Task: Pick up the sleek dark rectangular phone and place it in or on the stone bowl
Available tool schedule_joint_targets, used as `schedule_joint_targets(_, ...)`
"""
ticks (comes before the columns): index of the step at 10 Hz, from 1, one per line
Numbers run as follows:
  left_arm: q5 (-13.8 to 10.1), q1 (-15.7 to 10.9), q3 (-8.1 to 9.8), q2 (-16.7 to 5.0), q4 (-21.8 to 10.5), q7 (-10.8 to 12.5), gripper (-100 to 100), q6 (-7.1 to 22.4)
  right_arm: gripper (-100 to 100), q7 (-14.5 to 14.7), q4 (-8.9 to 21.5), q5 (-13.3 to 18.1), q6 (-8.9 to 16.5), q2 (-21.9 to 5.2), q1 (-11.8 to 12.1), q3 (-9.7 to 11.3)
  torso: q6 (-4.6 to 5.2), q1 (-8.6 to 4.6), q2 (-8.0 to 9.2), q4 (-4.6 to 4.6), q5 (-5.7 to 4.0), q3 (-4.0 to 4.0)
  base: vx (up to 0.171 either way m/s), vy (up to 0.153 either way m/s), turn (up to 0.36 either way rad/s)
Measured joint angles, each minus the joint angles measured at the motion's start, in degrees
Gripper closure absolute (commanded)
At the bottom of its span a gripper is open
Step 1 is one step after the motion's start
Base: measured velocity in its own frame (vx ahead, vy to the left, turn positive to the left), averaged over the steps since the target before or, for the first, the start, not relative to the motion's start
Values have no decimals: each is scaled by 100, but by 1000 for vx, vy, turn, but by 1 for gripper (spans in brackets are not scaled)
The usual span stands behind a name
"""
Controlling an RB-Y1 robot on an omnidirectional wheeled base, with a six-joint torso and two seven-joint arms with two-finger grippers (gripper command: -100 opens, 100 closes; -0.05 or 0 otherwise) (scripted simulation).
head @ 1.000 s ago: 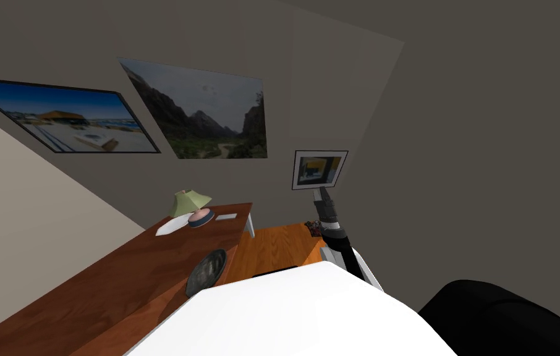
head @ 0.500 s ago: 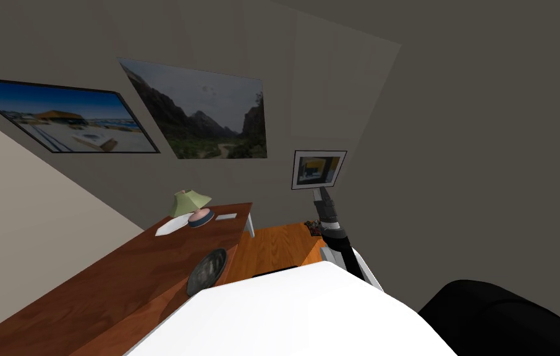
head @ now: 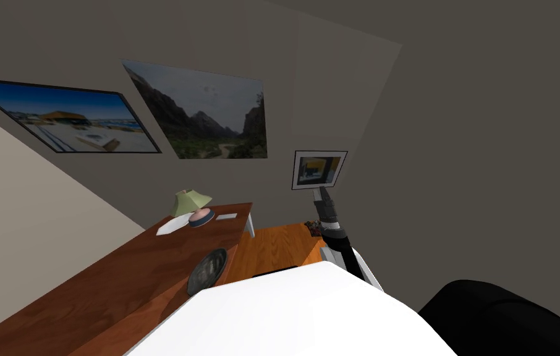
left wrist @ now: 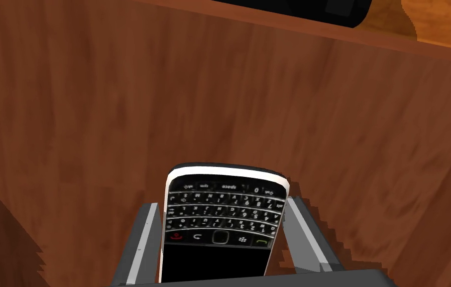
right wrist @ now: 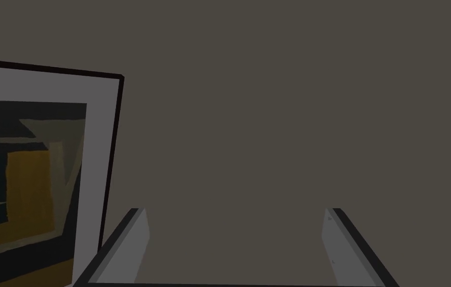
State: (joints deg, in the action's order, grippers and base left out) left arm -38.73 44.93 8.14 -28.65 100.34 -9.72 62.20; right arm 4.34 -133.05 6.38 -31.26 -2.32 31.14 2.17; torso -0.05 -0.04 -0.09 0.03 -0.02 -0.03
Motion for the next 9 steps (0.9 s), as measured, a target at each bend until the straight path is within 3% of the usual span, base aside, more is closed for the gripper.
schedule_joint_targets(2,-71,116,82,-72,243,36,100,137,0,0,0,0,0,0,0,0,2,-4,-4,-2,0,-3,16,-7,18)
schedule_joint_targets(3,-74,121,88,-76,258,42,0,151,0,0,0,0,0,0,0,0,3,0,-2,-2,2,-2,0,0,0)
schedule_joint_targets(4,-74,120,87,-75,256,42,100,149,0,0,0,0,0,0,0,0,3,2,1,-1,3,0,21,-82,-4)
schedule_joint_targets(7,-213,192,72,85,448,19,100,236,0,0,0,0,0,2,0,2,-2,-99,-21,-8,-9,-14,53,-217,21)
schedule_joint_targets(9,-410,288,137,278,516,-50,100,286,0,0,0,0,0,2,1,2,-10,-93,-40,-10,-10,-23,137,-206,70)
